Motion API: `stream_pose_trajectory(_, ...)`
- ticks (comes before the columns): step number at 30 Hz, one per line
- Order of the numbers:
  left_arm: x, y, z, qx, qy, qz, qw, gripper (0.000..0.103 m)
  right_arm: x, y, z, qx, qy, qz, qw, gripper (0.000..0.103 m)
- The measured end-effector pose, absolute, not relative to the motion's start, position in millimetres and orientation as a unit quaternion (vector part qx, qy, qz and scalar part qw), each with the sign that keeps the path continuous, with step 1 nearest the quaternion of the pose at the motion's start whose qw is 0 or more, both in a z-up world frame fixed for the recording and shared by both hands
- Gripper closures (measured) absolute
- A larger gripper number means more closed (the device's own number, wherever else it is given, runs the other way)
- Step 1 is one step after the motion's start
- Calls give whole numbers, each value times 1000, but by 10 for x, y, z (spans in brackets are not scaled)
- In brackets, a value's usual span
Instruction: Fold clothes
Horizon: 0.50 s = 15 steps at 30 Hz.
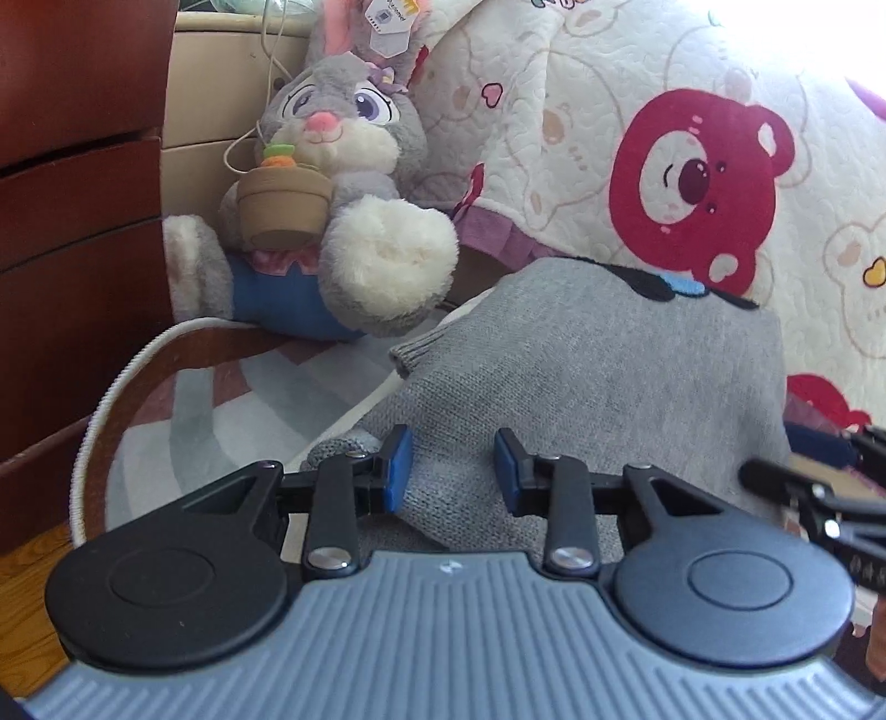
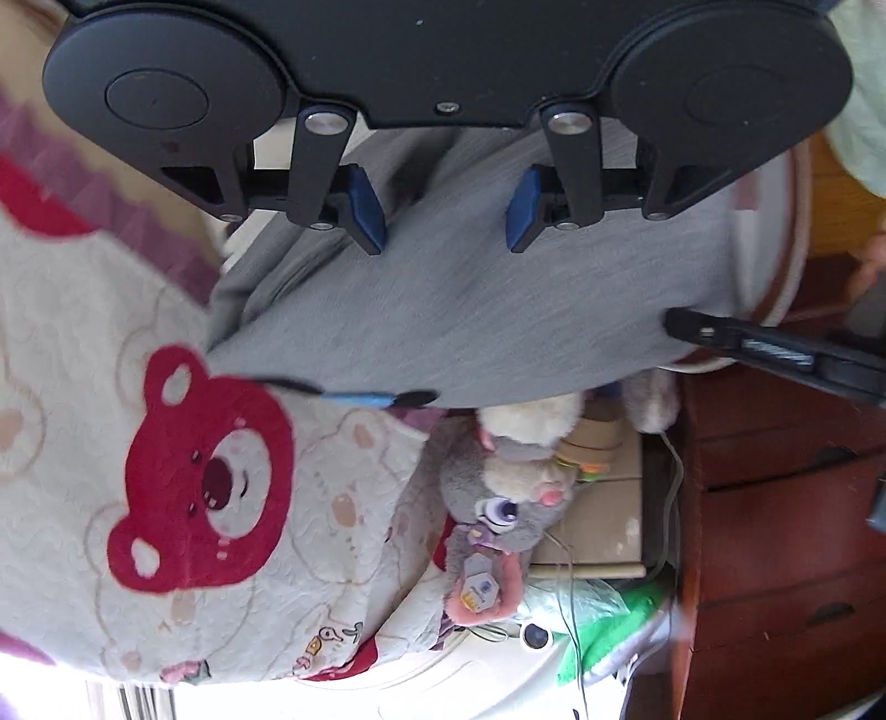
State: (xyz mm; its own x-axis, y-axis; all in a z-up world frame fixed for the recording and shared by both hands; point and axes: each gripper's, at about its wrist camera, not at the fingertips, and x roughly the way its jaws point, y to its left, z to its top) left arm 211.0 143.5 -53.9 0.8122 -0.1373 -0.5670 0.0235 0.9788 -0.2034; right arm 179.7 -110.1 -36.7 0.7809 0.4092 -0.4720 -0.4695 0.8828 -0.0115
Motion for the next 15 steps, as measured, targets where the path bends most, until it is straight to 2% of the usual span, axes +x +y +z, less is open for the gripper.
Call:
stream_pose_trajectory(2,2009,1399,-490,-93,306,-34,947,68,1635,-1087,-448,-33,259,269,927,48)
stream_pose_trajectory(3,1948,1372,-480,-92,310,-30,946,63,1586,-1137,-447,-25,262,267,927,48)
stream_pose_trajectory(4,1885,1337,-485,-92,319,-20,943,56,1537,-1187,-446,-17,265,264,927,48)
stream_pose_trajectory(5,1813,1311,-521,-94,333,-4,938,40,1488,-1237,-445,-9,268,262,927,50)
stream_pose_trajectory(10,1417,1047,-874,-102,409,-40,906,40,1244,-1488,-439,32,282,250,926,49)
stream_pose_trajectory(13,1264,889,-725,-75,399,-31,913,39,1097,-1638,-436,56,291,242,924,48)
stream_pose_trajectory(15,1192,820,-549,-68,396,-28,915,34,997,-1736,-423,70,295,237,923,44)
